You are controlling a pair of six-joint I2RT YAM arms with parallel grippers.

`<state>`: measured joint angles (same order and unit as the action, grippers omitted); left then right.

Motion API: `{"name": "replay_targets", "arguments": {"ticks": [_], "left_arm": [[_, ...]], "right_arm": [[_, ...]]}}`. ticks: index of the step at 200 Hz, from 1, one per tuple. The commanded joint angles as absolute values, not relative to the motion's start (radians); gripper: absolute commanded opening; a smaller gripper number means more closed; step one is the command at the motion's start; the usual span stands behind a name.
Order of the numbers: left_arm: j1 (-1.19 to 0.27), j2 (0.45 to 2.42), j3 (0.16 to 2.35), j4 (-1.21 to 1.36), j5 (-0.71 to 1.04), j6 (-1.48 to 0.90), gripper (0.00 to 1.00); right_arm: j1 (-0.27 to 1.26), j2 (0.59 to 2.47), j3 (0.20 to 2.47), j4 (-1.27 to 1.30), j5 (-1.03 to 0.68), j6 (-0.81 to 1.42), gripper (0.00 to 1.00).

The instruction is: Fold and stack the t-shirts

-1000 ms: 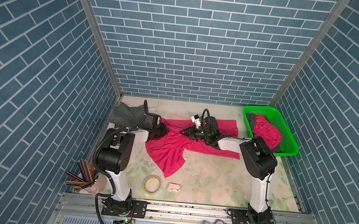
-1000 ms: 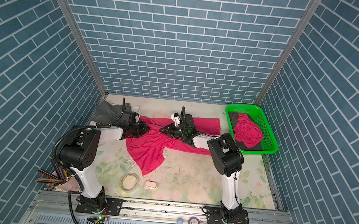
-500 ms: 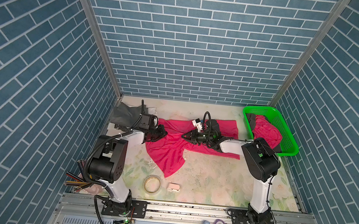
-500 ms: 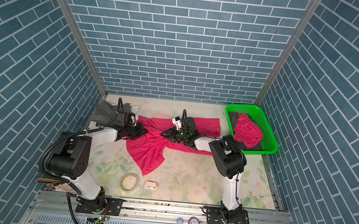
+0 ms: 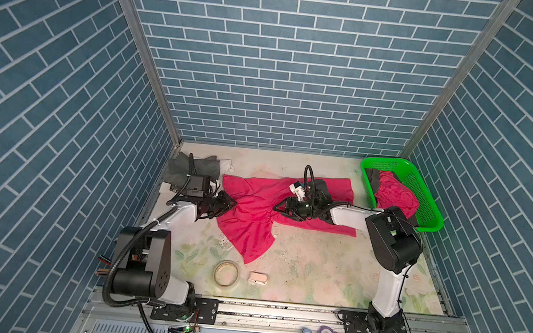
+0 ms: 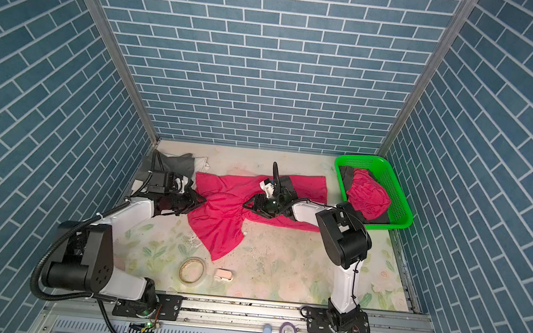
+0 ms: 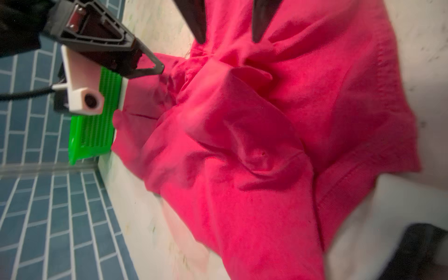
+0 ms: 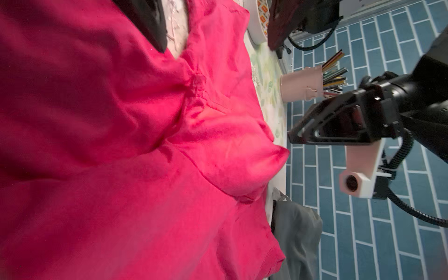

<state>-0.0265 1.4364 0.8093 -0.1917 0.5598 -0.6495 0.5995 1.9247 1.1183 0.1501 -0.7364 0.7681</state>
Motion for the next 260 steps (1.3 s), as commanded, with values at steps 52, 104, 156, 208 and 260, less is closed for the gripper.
{"name": "replay_targets", "arguments": {"ticks": [52, 104, 156, 208, 260], "left_arm": [[-0.056, 1.535, 1.033, -0.229, 0.516, -0.657, 0.87], [-0.044, 1.798, 1.203, -0.277, 0.396, -0.608, 0.87], [-0.026, 1.785, 1.169, -0.334, 0.409, -0.583, 0.87], [-0.031, 1.678, 0.984, -0.290, 0.575, -0.679, 0.87], [-0.039, 1.681, 0.875, -0.093, 0.629, -0.810, 0.77]], "right_arm": [[0.483, 1.804, 1.257, -0.199, -0.453, 0.481, 0.82], [0.356, 1.858, 1.312, -0.277, -0.345, 0.414, 0.84], [0.305, 1.829, 1.211, -0.256, -0.335, 0.402, 0.91], [0.282, 1.767, 1.099, -0.187, -0.361, 0.426, 0.92], [0.281, 1.735, 1.032, -0.117, -0.421, 0.458, 0.92]]}}
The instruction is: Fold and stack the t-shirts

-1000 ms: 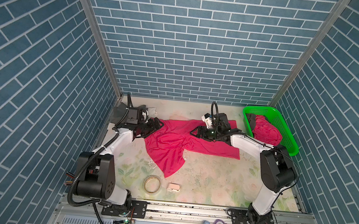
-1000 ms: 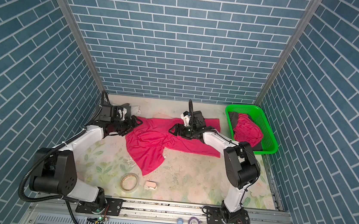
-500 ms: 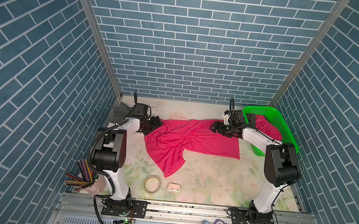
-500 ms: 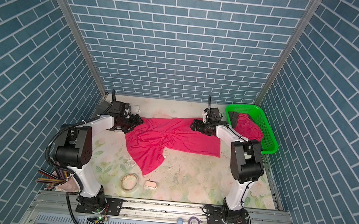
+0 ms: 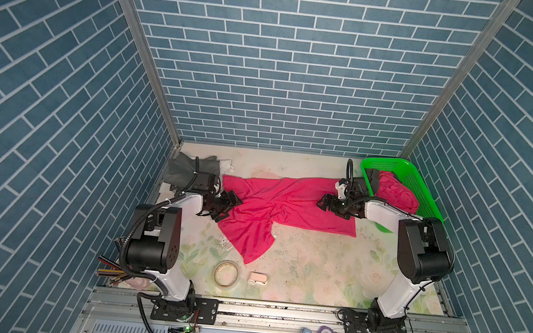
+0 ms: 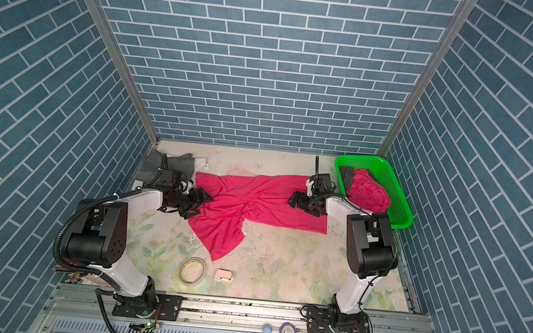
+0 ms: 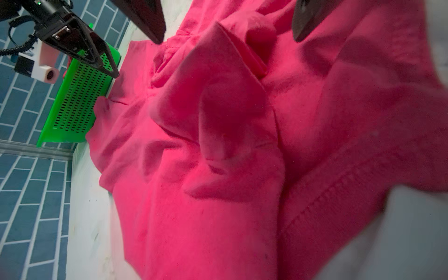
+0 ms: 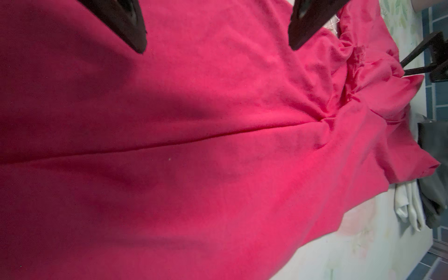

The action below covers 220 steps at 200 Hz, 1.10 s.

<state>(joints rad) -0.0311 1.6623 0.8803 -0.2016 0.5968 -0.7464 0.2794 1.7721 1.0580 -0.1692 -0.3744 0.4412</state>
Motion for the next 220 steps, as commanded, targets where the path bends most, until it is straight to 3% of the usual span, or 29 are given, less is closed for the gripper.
{"name": "replay_targets", "arguments": {"ticks": [1, 117, 148, 194, 220], "left_arm": [[-0.040, 1.683, 0.876, -0.092, 0.626, -0.809, 0.77], [-0.028, 1.797, 0.968, -0.021, 0.520, -0.786, 0.63], [-0.018, 1.826, 0.994, -0.034, 0.497, -0.762, 0.44], [-0.006, 1.845, 1.069, -0.076, 0.473, -0.718, 0.00], [-0.006, 1.852, 1.144, -0.138, 0.438, -0.671, 0.00]], "right_arm": [[0.281, 1.734, 1.030, -0.115, -0.422, 0.458, 0.92], [0.281, 1.695, 0.955, -0.049, -0.476, 0.478, 0.91], [0.280, 1.697, 0.953, -0.046, -0.477, 0.477, 0.91], [0.270, 1.707, 0.954, -0.050, -0.468, 0.468, 0.90], [0.236, 1.724, 0.959, -0.048, -0.475, 0.472, 0.91]]}}
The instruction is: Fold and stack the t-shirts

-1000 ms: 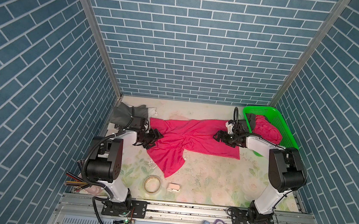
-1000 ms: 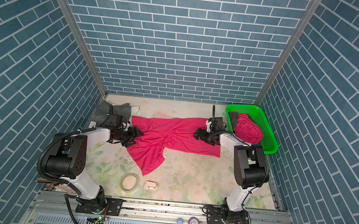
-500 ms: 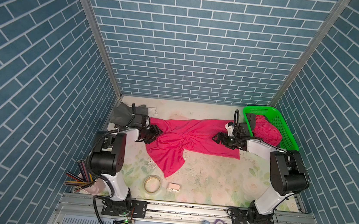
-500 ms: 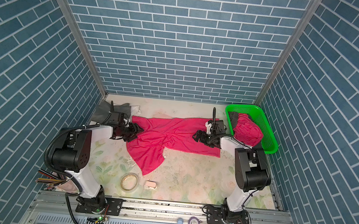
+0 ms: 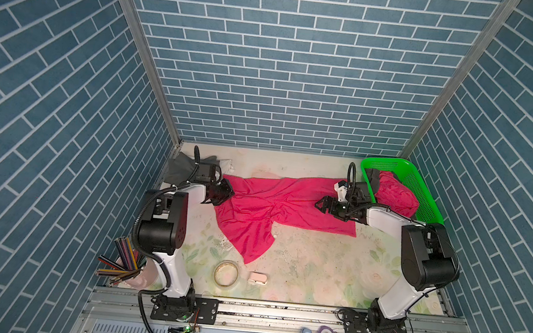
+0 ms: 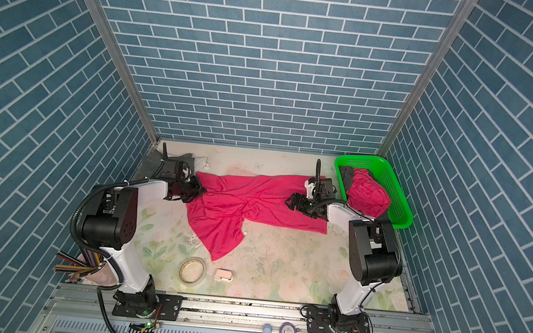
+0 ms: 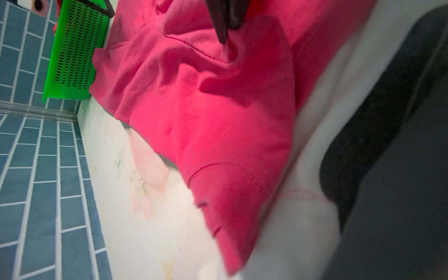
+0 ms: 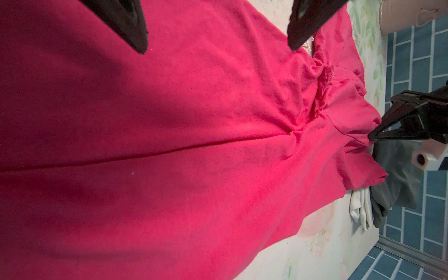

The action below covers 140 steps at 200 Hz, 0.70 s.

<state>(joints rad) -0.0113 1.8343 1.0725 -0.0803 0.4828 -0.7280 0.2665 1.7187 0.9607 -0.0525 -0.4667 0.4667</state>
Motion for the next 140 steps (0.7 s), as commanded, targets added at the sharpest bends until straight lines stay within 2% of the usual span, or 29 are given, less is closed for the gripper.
{"name": "replay_targets", "arguments": {"ticks": [1, 88, 140], "left_arm": [[-0.006, 1.853, 1.147, -0.139, 0.436, -0.671, 0.00], [-0.014, 1.914, 1.252, -0.137, 0.435, -0.668, 0.00], [-0.024, 1.944, 1.404, -0.188, 0.421, -0.636, 0.00]], "right_arm": [[0.235, 1.724, 0.960, -0.048, -0.475, 0.472, 0.91], [0.169, 1.840, 1.067, -0.078, -0.459, 0.449, 0.91], [0.119, 1.908, 1.127, -0.096, -0.436, 0.457, 0.92]]}}
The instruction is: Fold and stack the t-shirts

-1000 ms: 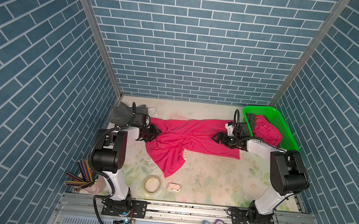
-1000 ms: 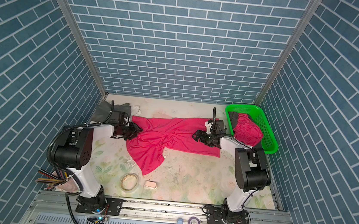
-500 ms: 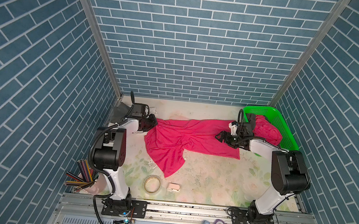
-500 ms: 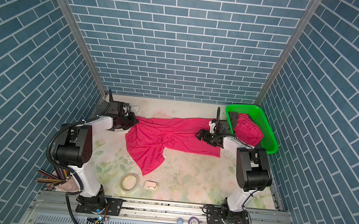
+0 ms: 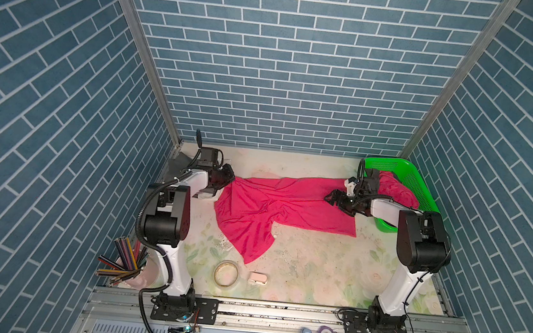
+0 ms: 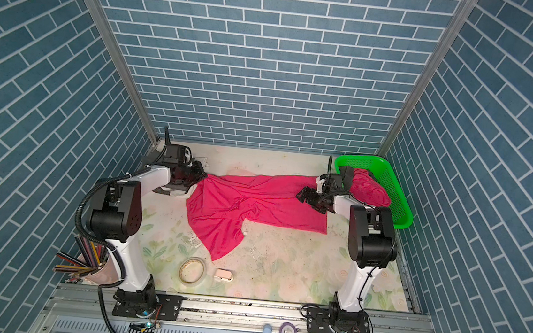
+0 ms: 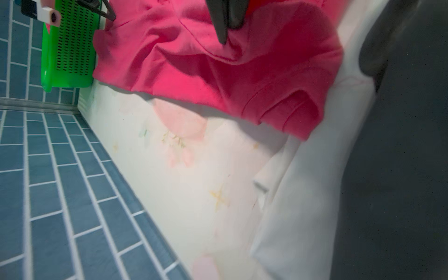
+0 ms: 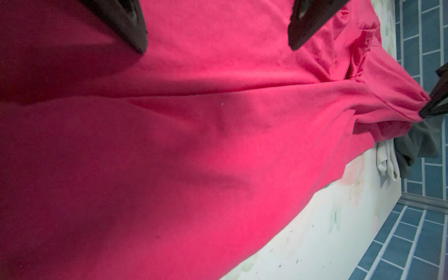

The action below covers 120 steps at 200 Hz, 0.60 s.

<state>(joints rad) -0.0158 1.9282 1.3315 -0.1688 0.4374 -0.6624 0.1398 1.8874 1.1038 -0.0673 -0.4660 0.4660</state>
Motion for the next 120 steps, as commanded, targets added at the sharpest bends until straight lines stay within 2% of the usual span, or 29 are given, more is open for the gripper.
{"name": "replay_targets", "arguments": {"ticks": [1, 22, 60, 120], "left_arm": [[-0.024, 1.944, 1.407, -0.190, 0.421, -0.635, 0.00], [-0.034, 1.968, 1.436, -0.210, 0.412, -0.624, 0.00], [-0.034, 1.922, 1.315, -0.149, 0.410, -0.650, 0.00], [-0.024, 1.938, 1.297, -0.134, 0.411, -0.655, 0.00]], "right_arm": [[0.118, 1.908, 1.127, -0.095, -0.436, 0.458, 0.92], [0.103, 1.921, 1.129, -0.086, -0.426, 0.473, 0.92], [0.083, 1.921, 1.121, -0.086, -0.377, 0.488, 0.92], [0.052, 1.924, 1.114, -0.052, -0.258, 0.592, 0.81]]}}
